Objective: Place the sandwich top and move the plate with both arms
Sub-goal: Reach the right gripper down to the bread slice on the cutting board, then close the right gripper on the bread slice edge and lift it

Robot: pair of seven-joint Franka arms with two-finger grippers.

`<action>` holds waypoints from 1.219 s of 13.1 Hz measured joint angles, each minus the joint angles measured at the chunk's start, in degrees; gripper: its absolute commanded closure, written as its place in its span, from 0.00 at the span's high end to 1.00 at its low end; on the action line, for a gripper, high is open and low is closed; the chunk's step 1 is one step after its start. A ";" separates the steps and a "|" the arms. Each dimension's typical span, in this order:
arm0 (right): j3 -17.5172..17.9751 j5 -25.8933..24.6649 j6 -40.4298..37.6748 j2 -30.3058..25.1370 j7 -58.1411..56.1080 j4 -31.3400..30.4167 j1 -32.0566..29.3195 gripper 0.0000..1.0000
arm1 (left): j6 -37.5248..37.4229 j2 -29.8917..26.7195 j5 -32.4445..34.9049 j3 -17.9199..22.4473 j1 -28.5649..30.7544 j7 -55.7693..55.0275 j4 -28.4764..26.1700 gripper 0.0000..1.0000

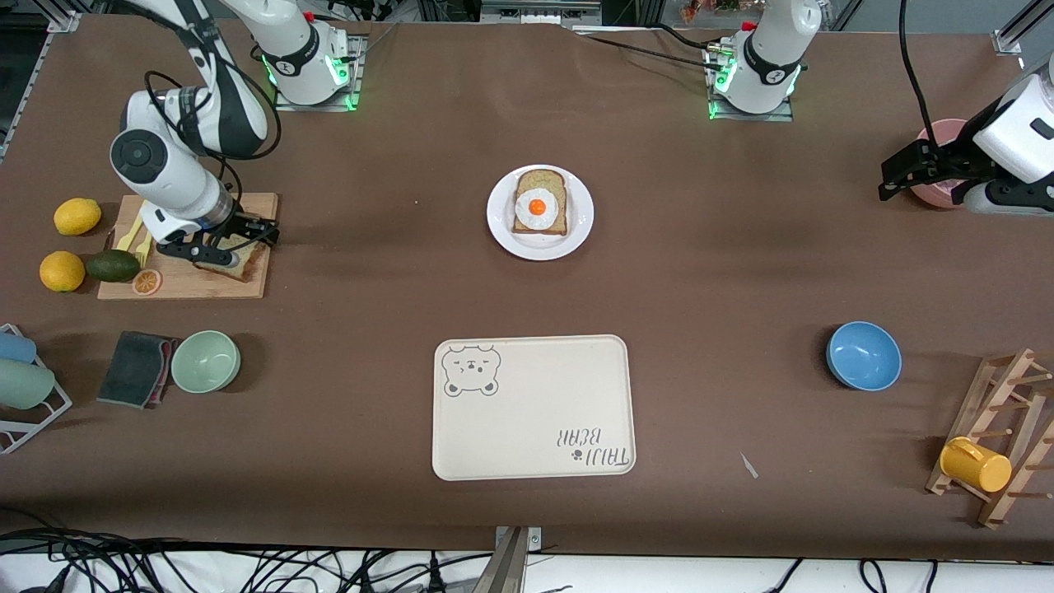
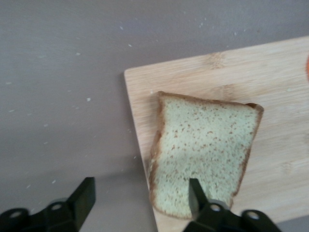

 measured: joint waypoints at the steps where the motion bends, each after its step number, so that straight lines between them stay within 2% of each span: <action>1: -0.12 -0.80 0.74 1.58 0.28 0.01 -0.02 0.81 | 0.00 0.00 0.00 0.00 0.00 0.00 0.00 1.00; 4: -0.12 -6.67 1.62 4.86 5.38 0.08 0.00 0.80 | 0.00 0.00 0.00 -0.01 0.00 0.00 0.00 1.00; 9: -0.37 -8.38 1.15 5.08 6.14 0.13 0.00 0.72 | 0.00 0.00 0.00 0.00 0.00 0.00 0.00 1.00; 10: -0.37 -8.50 0.96 5.08 6.15 0.13 0.01 0.70 | 0.00 0.00 0.00 0.00 0.00 0.00 0.00 1.00; 12: -0.37 -8.60 0.64 5.14 6.18 0.13 0.03 0.57 | -0.01 0.00 0.00 0.00 0.00 0.00 0.00 1.00; 15: -0.37 -8.87 0.22 5.83 6.56 0.13 0.91 0.53 | -0.03 0.00 0.00 0.00 0.00 0.00 0.00 1.00; 16: -0.39 -9.59 0.09 5.94 7.35 0.17 1.14 0.49 | -0.03 0.00 0.00 0.00 0.00 0.00 0.00 1.00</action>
